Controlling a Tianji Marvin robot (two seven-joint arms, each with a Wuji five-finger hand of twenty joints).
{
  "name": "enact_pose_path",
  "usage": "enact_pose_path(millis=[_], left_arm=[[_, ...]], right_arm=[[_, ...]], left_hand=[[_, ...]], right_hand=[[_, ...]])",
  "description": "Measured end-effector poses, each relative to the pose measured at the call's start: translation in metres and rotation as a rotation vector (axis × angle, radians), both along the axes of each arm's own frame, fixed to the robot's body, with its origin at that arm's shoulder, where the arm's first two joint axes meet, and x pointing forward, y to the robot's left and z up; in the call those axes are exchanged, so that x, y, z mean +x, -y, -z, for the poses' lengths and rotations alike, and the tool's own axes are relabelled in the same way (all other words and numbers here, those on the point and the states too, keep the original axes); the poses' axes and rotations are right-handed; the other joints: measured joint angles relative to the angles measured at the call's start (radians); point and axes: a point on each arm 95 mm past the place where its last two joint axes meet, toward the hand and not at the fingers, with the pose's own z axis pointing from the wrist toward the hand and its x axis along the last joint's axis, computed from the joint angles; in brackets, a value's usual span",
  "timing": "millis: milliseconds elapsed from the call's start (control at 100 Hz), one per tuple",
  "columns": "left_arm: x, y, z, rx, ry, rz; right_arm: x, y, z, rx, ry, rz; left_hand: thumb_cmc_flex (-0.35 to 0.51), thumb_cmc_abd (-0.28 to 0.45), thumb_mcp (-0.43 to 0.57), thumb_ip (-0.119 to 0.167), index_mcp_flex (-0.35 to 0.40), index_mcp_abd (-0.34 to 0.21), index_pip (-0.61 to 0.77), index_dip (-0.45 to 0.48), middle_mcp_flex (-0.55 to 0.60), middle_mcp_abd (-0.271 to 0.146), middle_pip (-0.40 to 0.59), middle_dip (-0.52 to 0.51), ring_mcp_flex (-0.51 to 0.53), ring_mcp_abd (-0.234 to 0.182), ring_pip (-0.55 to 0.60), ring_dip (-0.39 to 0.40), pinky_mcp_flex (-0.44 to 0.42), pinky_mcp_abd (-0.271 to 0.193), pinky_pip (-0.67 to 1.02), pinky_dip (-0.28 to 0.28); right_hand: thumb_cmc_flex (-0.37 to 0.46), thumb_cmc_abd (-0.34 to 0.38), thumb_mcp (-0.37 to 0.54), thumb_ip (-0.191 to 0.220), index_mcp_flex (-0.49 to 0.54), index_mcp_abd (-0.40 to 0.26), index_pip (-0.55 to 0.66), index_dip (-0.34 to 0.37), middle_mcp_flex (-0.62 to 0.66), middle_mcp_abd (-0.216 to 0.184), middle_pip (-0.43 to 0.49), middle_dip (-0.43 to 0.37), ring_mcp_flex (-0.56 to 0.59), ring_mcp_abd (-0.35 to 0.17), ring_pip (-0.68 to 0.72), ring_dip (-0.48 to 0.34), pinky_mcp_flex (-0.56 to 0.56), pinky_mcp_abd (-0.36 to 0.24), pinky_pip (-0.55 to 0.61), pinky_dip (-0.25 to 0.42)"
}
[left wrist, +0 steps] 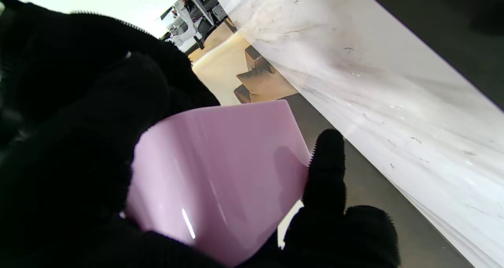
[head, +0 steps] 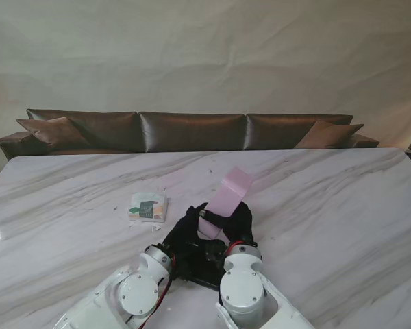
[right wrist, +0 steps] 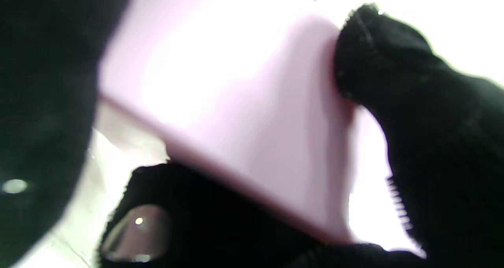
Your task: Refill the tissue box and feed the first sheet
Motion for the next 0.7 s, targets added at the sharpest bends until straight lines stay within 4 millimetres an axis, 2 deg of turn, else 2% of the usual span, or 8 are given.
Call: enact_pose_path(millis=[70, 140, 230, 350, 450, 520, 580, 700], left_arm=[[0.000, 0.000, 0.000, -0.009, -0.002, -0.006], [0.000, -0.001, 0.000, -0.018, 0.003, -0.020], [0.000, -0.001, 0.002, -0.023, 0.010, -0.039], [0.000, -0.003, 0.005, -0.035, -0.003, -0.051], [0.001, -0.005, 0.007, -0.042, -0.013, -0.059], [0.001, -0.006, 0.007, -0.039, -0.012, -0.065], [0.002, -0.007, 0.006, -0.030, -0.007, -0.068], [0.003, -0.009, 0.003, -0.025, 0.020, -0.089]], right_arm=[[0.000, -0.001, 0.000, 0.006, 0.000, -0.005], [-0.001, -0.002, 0.001, 0.024, -0.008, -0.012], [-0.001, -0.004, 0.003, 0.051, -0.026, -0.026], [-0.001, -0.004, 0.006, 0.068, -0.044, -0.050], [-0.001, -0.003, 0.009, 0.071, -0.051, -0.074], [-0.001, -0.003, 0.010, 0.082, -0.052, -0.089], [-0.003, -0.002, 0.012, 0.106, -0.045, -0.098], [-0.006, -0.002, 0.012, 0.132, -0.033, -0.113]], left_hand=[[0.015, 0.014, 0.001, 0.012, 0.000, 0.000, 0.056, 0.020, 0.001, 0.000, 0.041, 0.025, 0.000, 0.001, 0.030, 0.003, 0.000, 0.000, 0.000, 0.023], [0.018, 0.026, 0.001, 0.022, 0.001, -0.002, 0.131, 0.102, 0.023, -0.001, 0.095, 0.084, 0.016, 0.013, 0.070, 0.051, 0.036, -0.003, 0.000, 0.040], [0.018, 0.034, -0.003, 0.023, 0.023, -0.066, 0.232, 0.229, 0.090, -0.027, 0.179, 0.172, 0.055, 0.015, 0.152, 0.126, 0.087, -0.014, 0.000, 0.046], [0.018, 0.033, -0.039, 0.040, 0.155, -0.131, 0.328, 0.411, 0.289, -0.083, 0.281, 0.314, 0.166, 0.011, 0.317, 0.251, 0.197, -0.017, 0.000, 0.043], [0.039, 0.001, -0.092, 0.040, 0.335, -0.166, 0.397, 0.541, 0.493, -0.108, 0.330, 0.428, 0.271, 0.008, 0.427, 0.318, 0.310, -0.017, 0.001, 0.024], [0.037, -0.022, -0.093, 0.040, 0.399, -0.174, 0.412, 0.611, 0.535, -0.120, 0.332, 0.452, 0.320, 0.003, 0.468, 0.341, 0.358, -0.017, 0.001, 0.010], [0.026, -0.049, -0.093, 0.040, 0.450, -0.190, 0.429, 0.653, 0.571, -0.128, 0.334, 0.460, 0.356, -0.005, 0.507, 0.362, 0.394, -0.017, 0.001, 0.009], [0.003, -0.127, -0.076, 0.047, 0.556, -0.210, 0.452, 0.696, 0.646, -0.130, 0.336, 0.464, 0.463, -0.018, 0.555, 0.376, 0.487, -0.015, 0.002, 0.028]], right_hand=[[0.000, 0.010, 0.000, 0.000, 0.000, 0.000, 0.000, 0.000, 0.000, 0.000, -0.001, 0.000, -0.001, 0.000, 0.000, -0.003, -0.002, 0.000, 0.000, -0.001], [0.000, 0.016, 0.000, 0.000, 0.000, 0.000, 0.000, 0.000, 0.000, 0.000, -0.003, 0.000, -0.002, 0.000, -0.002, -0.005, -0.003, 0.000, 0.000, -0.001], [0.000, 0.021, 0.003, 0.000, 0.000, 0.000, 0.000, -0.006, 0.000, 0.001, -0.014, 0.000, -0.010, 0.000, -0.004, -0.005, -0.012, 0.000, -0.001, -0.001], [0.001, 0.032, 0.005, 0.000, 0.000, 0.000, 0.000, -0.016, -0.001, 0.004, -0.026, -0.023, -0.010, 0.002, -0.019, -0.010, -0.015, 0.002, 0.013, 0.029], [-0.001, 0.058, 0.004, 0.000, -0.038, 0.000, -0.012, -0.045, -0.026, 0.020, -0.046, -0.057, -0.010, 0.017, -0.039, -0.038, -0.019, 0.014, 0.004, 0.029], [-0.033, 0.122, -0.010, 0.003, -0.088, 0.015, -0.028, -0.129, -0.059, 0.046, -0.085, -0.107, -0.010, 0.039, -0.076, -0.063, -0.031, 0.034, -0.005, 0.028], [-0.052, 0.172, -0.025, 0.008, -0.114, 0.054, -0.046, -0.244, -0.093, 0.088, -0.135, -0.161, -0.012, 0.073, -0.108, -0.078, -0.044, 0.069, -0.011, 0.027], [-0.124, 0.290, -0.081, 0.060, -0.159, 0.144, -0.126, -0.429, -0.150, 0.136, -0.221, -0.269, -0.043, 0.111, -0.175, -0.097, -0.084, 0.105, -0.007, 0.030]])
